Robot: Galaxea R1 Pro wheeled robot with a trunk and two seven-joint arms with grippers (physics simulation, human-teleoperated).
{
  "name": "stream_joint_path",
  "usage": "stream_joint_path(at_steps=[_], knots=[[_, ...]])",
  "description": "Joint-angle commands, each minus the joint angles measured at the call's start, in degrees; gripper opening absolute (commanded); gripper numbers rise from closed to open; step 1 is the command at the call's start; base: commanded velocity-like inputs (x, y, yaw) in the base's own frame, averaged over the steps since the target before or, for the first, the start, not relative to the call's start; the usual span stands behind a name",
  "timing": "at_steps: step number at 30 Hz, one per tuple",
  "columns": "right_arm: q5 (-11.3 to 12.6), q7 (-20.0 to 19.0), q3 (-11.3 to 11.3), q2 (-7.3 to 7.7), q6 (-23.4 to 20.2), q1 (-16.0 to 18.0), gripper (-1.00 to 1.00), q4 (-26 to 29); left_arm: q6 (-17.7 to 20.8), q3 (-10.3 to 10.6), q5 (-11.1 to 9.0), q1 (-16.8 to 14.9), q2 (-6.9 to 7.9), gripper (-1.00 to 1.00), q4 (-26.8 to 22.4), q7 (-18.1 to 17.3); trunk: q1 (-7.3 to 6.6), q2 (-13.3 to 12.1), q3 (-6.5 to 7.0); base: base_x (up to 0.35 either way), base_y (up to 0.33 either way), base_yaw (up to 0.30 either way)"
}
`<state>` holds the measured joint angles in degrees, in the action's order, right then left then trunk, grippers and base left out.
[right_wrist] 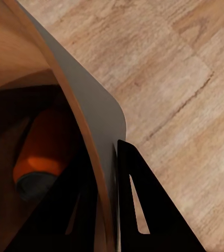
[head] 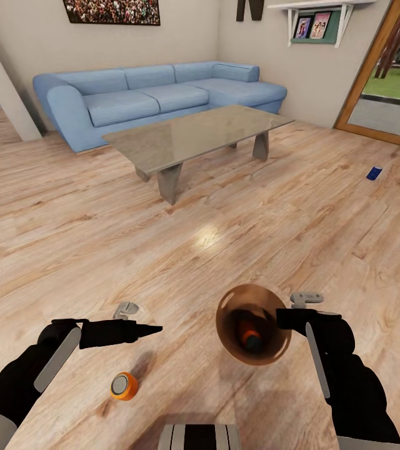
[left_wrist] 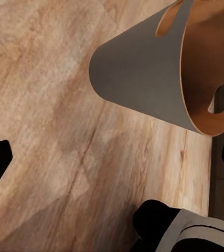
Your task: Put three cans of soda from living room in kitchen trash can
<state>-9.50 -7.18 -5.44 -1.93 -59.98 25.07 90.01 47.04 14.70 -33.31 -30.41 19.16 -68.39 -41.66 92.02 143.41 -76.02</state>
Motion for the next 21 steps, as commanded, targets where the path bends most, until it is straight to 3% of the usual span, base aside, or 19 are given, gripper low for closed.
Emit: stream_joint_path(at_steps=[1,14,21], knots=[[0.71,-0.25,-0.01,-0.01,-0.02,0.04,-1.0,0.05,0.03,-0.05,0.0,0.0,0.03,1.0,0.0,-0.04,-0.01,0.0,0.01,0.0,0.0,0.0],[0.71,-0.22,0.29,-0.02,-0.02,0.02,-1.0,-0.02,-0.02,-0.1,0.17,0.0,0.39,1.0,0.67,0.13,-0.01,0.0,0.01,0.0,0.0,0.0],[0.71,-0.12,1.2,-1.42,-0.02,0.03,-1.0,0.06,-0.02,-0.19,0.13,0.0,0.59,1.0,0.7,0.01,-0.01,0.0,0.01,0.0,0.0,0.0]])
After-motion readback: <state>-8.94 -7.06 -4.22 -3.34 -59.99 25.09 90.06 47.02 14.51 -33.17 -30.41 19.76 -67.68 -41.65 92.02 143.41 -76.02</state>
